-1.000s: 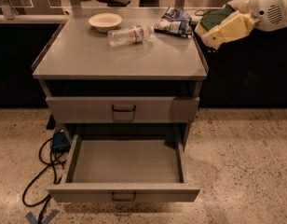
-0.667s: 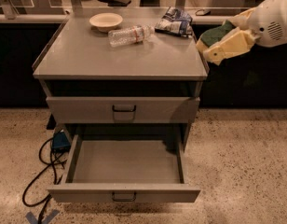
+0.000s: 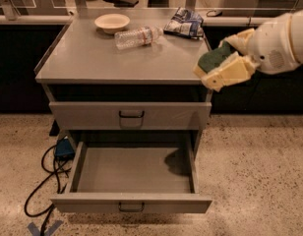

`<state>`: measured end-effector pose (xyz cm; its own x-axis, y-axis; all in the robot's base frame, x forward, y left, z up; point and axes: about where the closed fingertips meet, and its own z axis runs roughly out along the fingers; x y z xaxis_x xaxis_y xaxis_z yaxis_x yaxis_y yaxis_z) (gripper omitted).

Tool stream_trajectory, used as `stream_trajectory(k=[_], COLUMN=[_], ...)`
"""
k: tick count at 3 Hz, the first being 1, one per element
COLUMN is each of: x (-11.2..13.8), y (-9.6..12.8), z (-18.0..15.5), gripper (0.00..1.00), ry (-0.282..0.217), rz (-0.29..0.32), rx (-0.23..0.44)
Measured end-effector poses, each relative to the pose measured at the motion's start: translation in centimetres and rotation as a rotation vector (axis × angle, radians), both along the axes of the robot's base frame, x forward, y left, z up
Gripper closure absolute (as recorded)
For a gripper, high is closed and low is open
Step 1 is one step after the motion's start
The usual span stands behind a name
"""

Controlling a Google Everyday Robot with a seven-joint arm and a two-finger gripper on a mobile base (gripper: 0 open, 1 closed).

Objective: Place sponge into middle drawer

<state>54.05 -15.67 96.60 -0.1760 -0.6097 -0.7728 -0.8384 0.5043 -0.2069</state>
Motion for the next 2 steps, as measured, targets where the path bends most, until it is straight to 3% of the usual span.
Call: stream_trajectory(k=[1,2], x=[-2.5,-4.1], y=[0.6,1.6], z=[-7.1,-10.6], gripper=[1.00,1.00], ry=[0.046,0.113], rz=[0.015,0.037], rx=[-0.024,-0.038])
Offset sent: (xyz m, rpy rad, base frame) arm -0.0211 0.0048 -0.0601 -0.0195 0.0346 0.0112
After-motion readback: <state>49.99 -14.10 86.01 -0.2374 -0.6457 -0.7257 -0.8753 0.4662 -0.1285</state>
